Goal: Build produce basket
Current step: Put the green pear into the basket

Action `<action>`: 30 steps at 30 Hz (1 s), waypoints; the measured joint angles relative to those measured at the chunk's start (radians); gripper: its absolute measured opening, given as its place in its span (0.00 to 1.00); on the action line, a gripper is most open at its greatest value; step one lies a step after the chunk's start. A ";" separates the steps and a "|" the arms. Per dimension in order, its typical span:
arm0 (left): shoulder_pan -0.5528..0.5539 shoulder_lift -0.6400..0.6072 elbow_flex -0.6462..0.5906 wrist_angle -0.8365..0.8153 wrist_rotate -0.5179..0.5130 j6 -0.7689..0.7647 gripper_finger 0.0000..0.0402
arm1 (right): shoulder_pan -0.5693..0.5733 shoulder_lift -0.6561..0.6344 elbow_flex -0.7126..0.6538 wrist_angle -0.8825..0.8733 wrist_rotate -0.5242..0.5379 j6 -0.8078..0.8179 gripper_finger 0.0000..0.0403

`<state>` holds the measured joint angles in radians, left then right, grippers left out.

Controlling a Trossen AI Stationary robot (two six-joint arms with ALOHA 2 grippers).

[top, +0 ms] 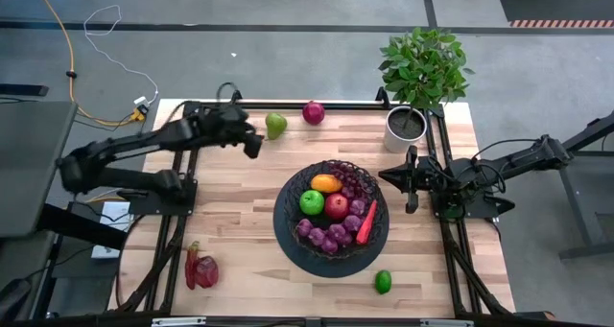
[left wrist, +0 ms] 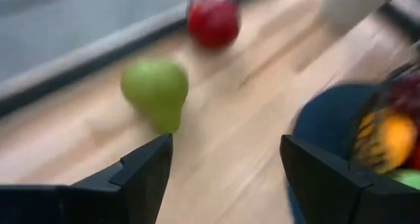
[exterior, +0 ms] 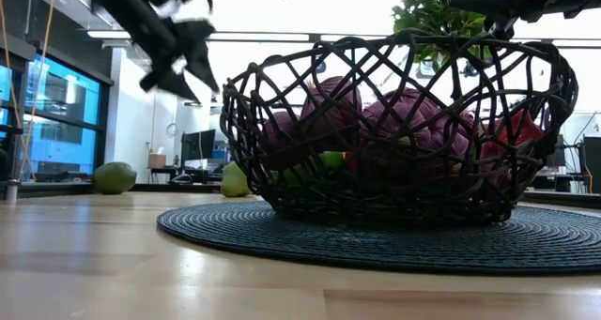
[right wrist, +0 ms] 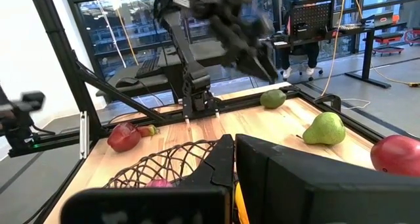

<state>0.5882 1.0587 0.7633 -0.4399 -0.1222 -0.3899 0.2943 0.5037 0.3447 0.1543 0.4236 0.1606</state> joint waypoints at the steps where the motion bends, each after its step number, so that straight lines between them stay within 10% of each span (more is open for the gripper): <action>1: 0.022 0.044 0.002 -0.007 0.026 0.000 0.67 | 0.000 0.000 0.000 0.000 0.000 0.000 0.00; 30: 0.087 0.589 0.007 0.216 -0.020 0.069 0.50 | 0.000 0.000 0.000 -0.008 0.015 0.131 0.00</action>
<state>0.6750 1.6481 0.7708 -0.2240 -0.1422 -0.3214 0.2939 0.5037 0.3447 0.1463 0.4382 0.2913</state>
